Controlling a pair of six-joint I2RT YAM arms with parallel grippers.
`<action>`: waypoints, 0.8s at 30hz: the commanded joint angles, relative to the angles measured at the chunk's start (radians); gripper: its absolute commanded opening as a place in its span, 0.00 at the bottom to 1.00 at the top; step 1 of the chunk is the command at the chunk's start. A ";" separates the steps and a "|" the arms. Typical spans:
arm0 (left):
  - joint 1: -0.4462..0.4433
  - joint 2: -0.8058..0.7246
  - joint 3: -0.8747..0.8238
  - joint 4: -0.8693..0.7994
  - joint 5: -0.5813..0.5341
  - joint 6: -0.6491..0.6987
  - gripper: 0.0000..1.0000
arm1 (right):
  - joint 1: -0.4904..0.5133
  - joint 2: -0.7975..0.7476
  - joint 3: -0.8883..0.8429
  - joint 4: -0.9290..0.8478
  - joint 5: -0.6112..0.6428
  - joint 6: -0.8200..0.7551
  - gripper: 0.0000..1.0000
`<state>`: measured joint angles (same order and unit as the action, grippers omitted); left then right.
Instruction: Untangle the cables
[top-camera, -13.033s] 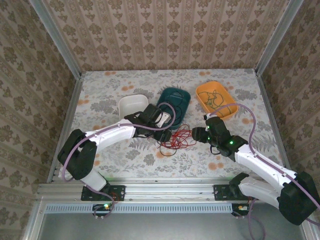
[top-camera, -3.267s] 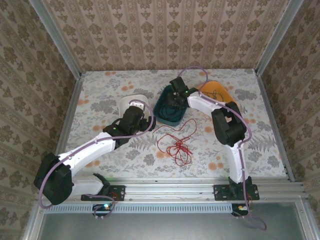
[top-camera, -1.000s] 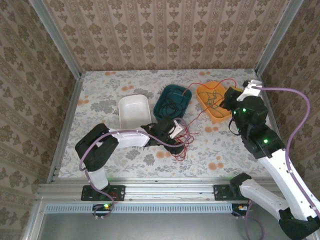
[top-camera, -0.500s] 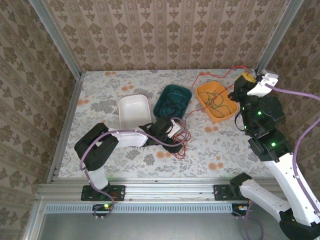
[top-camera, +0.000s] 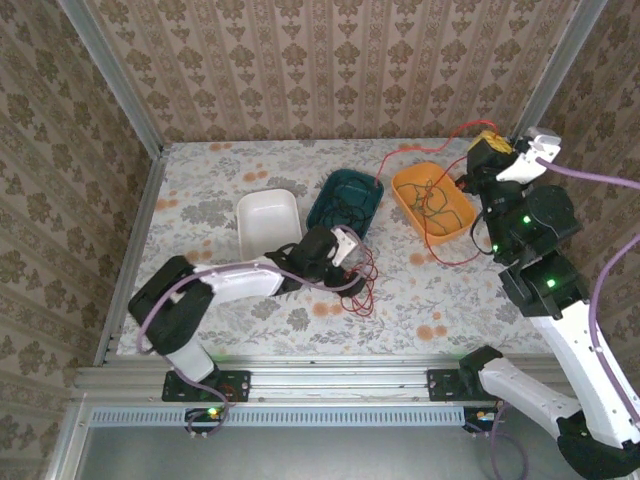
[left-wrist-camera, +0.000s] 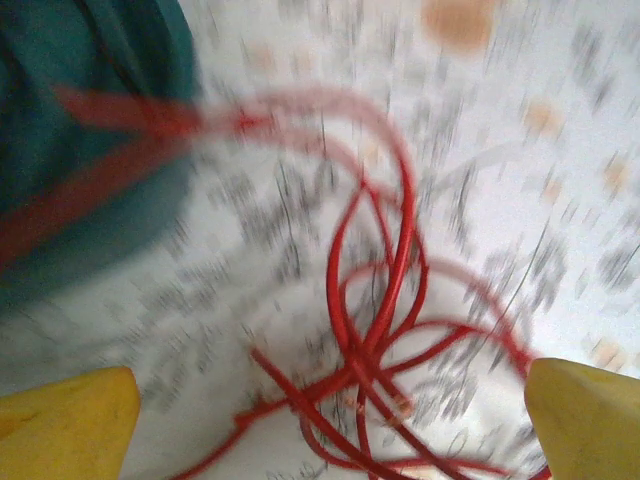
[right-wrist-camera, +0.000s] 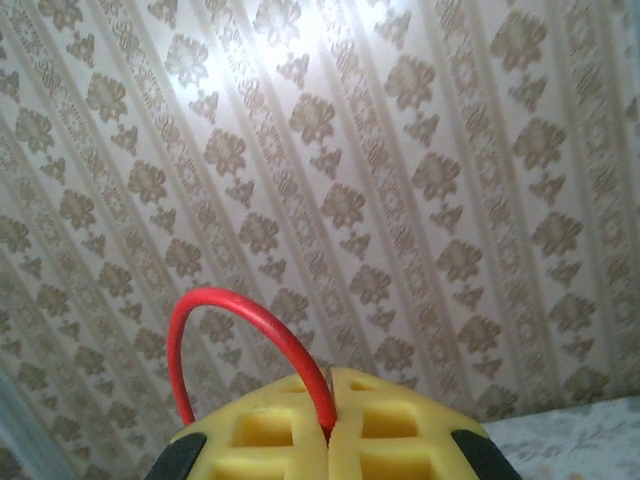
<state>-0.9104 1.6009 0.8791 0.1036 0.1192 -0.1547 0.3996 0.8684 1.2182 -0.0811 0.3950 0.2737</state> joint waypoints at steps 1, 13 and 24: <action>0.018 -0.158 -0.004 0.172 -0.113 -0.067 1.00 | 0.025 0.036 -0.004 0.000 -0.072 0.097 0.00; 0.258 -0.575 -0.070 -0.425 -0.949 -0.488 1.00 | 0.224 0.432 0.121 0.172 -0.091 0.188 0.00; 0.321 -0.748 -0.167 -0.605 -0.955 -0.610 1.00 | 0.288 0.842 0.402 0.184 -0.154 0.293 0.00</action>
<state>-0.5991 0.8650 0.7181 -0.4301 -0.7982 -0.7052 0.6739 1.6588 1.5562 0.0673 0.2619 0.5114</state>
